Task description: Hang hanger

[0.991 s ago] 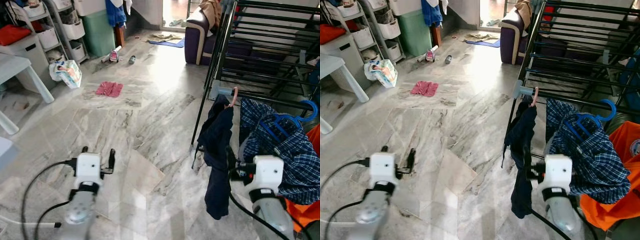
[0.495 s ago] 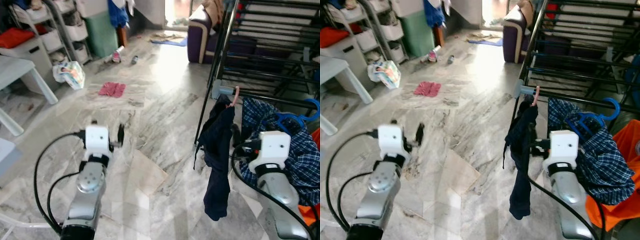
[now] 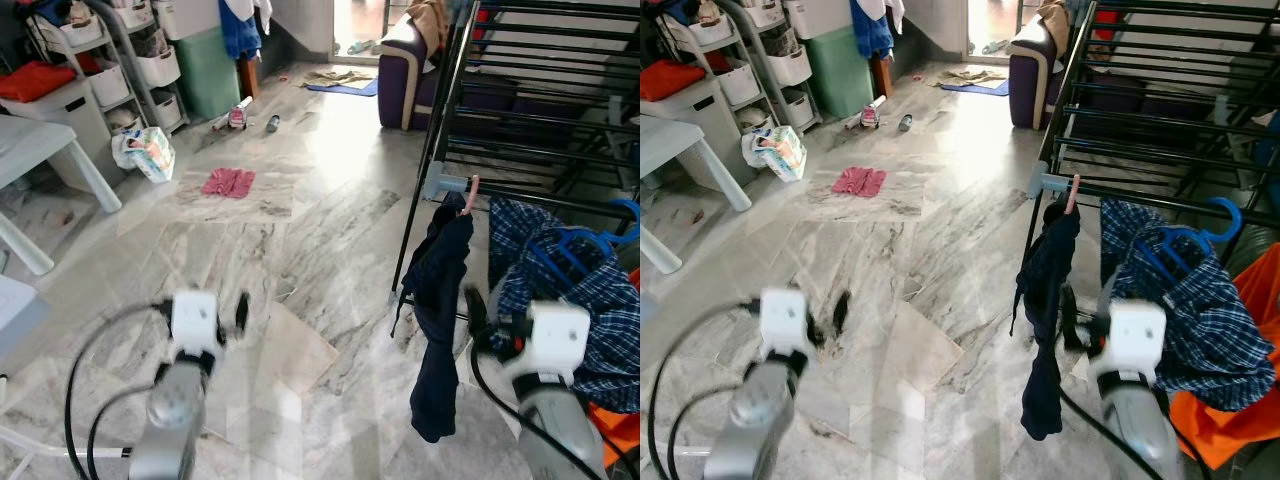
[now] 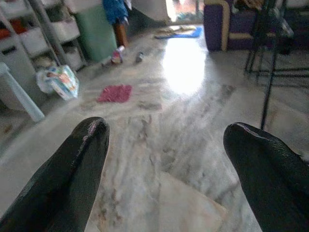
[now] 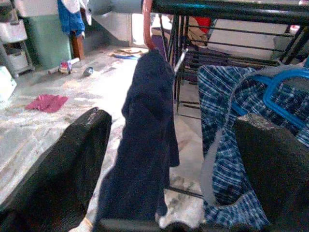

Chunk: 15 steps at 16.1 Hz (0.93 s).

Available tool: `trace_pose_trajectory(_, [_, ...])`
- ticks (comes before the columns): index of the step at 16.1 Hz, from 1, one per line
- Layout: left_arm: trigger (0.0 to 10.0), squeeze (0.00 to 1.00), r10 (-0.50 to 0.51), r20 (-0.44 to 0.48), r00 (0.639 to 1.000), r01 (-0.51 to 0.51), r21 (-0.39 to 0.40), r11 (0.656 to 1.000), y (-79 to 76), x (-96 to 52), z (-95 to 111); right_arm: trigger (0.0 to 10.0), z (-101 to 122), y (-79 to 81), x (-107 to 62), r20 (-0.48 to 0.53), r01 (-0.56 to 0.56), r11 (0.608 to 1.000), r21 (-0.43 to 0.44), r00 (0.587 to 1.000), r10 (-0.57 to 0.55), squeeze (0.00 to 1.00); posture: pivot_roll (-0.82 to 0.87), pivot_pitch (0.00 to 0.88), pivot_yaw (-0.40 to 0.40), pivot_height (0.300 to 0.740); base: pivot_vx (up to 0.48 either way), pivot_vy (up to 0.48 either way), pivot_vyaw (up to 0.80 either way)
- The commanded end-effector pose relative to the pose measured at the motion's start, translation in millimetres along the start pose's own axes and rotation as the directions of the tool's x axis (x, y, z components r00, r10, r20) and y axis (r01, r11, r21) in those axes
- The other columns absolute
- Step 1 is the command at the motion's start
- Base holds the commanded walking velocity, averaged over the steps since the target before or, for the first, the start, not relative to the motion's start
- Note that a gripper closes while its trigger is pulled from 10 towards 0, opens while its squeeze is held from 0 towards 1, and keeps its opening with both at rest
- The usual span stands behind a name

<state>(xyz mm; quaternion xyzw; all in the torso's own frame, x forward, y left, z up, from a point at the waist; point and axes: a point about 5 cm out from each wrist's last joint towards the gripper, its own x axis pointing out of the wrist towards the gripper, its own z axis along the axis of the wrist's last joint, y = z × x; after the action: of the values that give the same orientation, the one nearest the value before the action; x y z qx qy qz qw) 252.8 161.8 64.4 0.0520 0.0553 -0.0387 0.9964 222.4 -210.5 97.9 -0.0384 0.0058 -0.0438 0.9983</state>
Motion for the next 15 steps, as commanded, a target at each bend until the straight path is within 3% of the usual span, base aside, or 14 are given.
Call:
trace_pose_trajectory(1, [10.0,0.0,-0.012,0.028,1.0,0.012,0.031,0.999,5.5,-5.0,6.7,10.0,3.2,1.4,2.2,0.022,-0.015,1.0,-0.019,1.0,0.015,0.0,-0.12,0.0,0.042,0.74,0.0,0.0,0.0])
trace_pose_trajectory(4, [10.0,0.0,0.008,-0.015,1.0,-0.008,0.034,0.999,12.0,-22.5,0.1,10.0,5.1,-0.4,15.7,0.025,-0.007,1.0,-0.028,1.0,0.008,0.0,-0.08,0.0,0.053,0.74,0.0,0.0,0.0])
trace_pose_trajectory(7, [10.0,0.0,0.069,-0.012,0.998,-0.069,0.037,0.997,19.4,-23.9,1.9,10.0,13.7,12.0,29.8,0.065,-0.089,0.996,0.025,0.994,0.087,0.0,-0.06,0.0,0.044,0.74,0.0,0.0,0.0])
trace_pose_trajectory(9, [10.0,0.0,0.068,-0.006,0.998,-0.068,0.045,0.997,19.1,-20.7,4.6,10.0,19.5,20.7,44.5,0.09,-0.136,0.991,0.007,0.987,0.135,0.0,-0.04,0.0,0.039,0.74,0.0,0.0,0.0])
trace_pose_trajectory(12, [10.0,0.0,0.061,0.018,0.998,-0.062,0.045,0.997,15.2,-14.9,10.0,10.0,20.5,19.9,46.0,0.081,-0.124,0.992,0.025,0.989,0.121,0.0,-0.04,0.0,0.04,0.74,0.0,0.0,0.0])
trace_pose_trajectory(15, [10.0,0.0,0.077,0.066,0.995,-0.079,0.039,0.996,17.2,-4.0,20.5,10.0,8.3,17.1,33.4,0.036,-0.091,0.996,0.021,0.995,0.09,0.0,-0.05,0.0,0.051,0.74,0.0,0.0,0.0])
